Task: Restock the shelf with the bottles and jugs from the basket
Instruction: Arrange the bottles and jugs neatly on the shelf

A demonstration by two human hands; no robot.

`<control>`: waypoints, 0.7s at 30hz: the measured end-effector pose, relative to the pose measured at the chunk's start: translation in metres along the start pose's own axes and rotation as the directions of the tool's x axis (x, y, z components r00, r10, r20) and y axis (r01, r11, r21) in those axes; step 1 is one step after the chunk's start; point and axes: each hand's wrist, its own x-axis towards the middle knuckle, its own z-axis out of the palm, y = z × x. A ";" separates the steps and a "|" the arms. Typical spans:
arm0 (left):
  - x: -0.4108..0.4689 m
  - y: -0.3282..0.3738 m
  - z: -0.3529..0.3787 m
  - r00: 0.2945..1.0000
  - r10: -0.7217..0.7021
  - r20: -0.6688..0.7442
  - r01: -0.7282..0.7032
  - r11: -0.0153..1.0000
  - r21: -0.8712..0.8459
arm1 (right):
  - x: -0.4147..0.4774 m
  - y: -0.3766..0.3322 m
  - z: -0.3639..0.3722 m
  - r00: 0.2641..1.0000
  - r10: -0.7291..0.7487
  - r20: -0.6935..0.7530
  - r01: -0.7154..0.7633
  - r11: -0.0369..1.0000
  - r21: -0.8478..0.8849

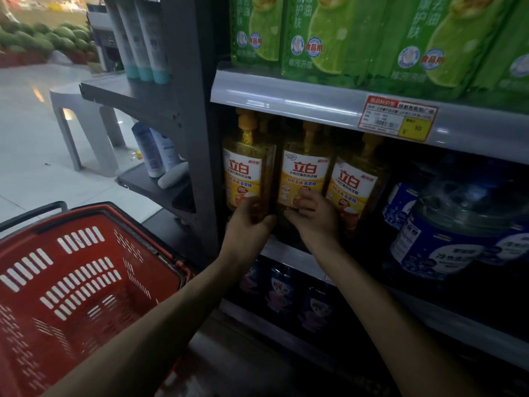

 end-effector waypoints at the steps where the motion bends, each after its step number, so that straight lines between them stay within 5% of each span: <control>1: -0.001 0.001 0.004 1.000 0.024 0.012 -0.025 1.000 0.016 | 0.000 0.000 -0.002 1.000 -0.003 -0.021 0.003 1.000 -0.003; 6: 0.004 0.006 0.018 0.995 0.074 0.060 -0.075 0.997 0.022 | 0.007 0.009 -0.006 0.992 -0.026 -0.124 0.020 0.999 -0.046; 21: 0.029 0.007 0.045 0.993 0.083 0.087 -0.062 0.974 -0.220 | 0.013 0.017 -0.001 0.999 0.036 -0.033 -0.032 0.995 0.096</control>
